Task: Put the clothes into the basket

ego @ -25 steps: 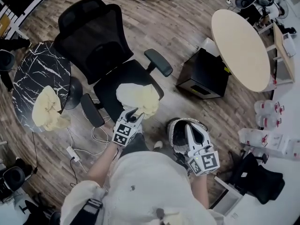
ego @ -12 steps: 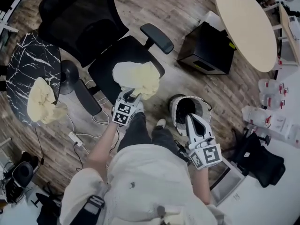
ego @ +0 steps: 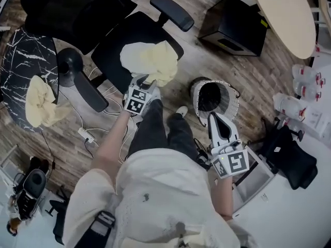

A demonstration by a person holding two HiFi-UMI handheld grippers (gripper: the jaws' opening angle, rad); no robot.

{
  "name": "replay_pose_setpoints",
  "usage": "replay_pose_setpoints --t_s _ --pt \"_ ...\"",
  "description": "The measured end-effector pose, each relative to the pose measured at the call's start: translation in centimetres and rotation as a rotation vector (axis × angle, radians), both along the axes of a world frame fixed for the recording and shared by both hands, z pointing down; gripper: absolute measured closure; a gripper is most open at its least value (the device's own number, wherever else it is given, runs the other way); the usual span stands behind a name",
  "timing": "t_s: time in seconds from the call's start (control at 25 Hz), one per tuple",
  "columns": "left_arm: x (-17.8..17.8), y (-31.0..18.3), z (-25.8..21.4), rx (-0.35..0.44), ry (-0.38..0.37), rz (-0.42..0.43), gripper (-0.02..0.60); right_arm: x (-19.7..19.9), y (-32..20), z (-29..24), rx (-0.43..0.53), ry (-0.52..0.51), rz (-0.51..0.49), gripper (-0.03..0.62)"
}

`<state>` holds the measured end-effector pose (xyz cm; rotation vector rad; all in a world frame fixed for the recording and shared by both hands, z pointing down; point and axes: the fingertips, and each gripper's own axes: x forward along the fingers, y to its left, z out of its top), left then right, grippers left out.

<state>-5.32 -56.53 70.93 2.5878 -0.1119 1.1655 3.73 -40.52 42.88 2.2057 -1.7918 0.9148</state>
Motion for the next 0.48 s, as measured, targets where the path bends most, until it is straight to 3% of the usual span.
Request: replay_pose_setpoints --t_s 0.48 --pt "0.9 -0.1 8.9 -0.01 -0.137 0.007 0.417 0.6 0.9 4.4 -0.038 -0.037 0.037 0.586"
